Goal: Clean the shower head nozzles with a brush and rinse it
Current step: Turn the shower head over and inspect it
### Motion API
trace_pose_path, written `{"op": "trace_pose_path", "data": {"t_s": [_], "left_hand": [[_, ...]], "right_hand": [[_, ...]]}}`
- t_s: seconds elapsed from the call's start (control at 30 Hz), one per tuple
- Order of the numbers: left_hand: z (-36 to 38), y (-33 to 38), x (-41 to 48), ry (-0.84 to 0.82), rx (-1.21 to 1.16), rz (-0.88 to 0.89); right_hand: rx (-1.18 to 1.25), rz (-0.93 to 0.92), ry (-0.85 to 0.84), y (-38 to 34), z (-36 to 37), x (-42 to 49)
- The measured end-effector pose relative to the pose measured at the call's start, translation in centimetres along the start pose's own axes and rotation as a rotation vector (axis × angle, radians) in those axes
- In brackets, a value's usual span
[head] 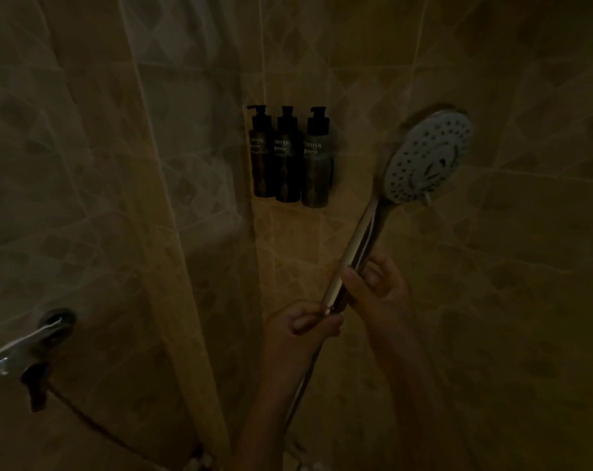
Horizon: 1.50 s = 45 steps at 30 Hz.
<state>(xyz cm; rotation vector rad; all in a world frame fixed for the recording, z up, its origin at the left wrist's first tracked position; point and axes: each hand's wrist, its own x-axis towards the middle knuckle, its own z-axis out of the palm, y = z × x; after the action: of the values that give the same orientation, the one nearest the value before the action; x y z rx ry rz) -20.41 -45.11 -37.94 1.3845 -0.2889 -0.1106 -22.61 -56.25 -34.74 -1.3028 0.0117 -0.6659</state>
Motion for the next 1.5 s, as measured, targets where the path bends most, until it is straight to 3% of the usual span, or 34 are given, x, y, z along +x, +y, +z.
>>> {"op": "trace_pose_path", "data": {"t_s": [0.17,0.57,0.8,1.0,1.13,1.3,1.5], "left_hand": [[0.0,1.3,0.8,-0.068,0.046,0.031],[0.3,1.1,1.1,-0.082,-0.011,-0.015],[-0.3,1.5,1.0,-0.192,-0.103,-0.016],[-0.1,1.3,1.2,-0.161,-0.183,-0.008],[-0.2,0.7,1.5,-0.121,-0.127,0.001],[-0.5,-0.6,1.7,-0.051,0.020,0.030],[-1.2,-1.0,2.0,-0.084,0.109,0.096]], "right_hand": [[0.038,-0.013,-0.084,-0.9,-0.2,0.2],[-0.227,-0.139,-0.067,-1.7,0.4,0.6],[-0.149,-0.128,-0.060,-2.0,-0.4,0.6],[-0.011,-0.037,-0.141,-2.0,-0.1,0.7],[0.062,0.064,-0.180,-1.0,0.5,1.0],[-0.048,0.041,-0.113,0.1,1.0,0.9],[-0.060,0.003,-0.033,0.6,0.5,0.8]]}}
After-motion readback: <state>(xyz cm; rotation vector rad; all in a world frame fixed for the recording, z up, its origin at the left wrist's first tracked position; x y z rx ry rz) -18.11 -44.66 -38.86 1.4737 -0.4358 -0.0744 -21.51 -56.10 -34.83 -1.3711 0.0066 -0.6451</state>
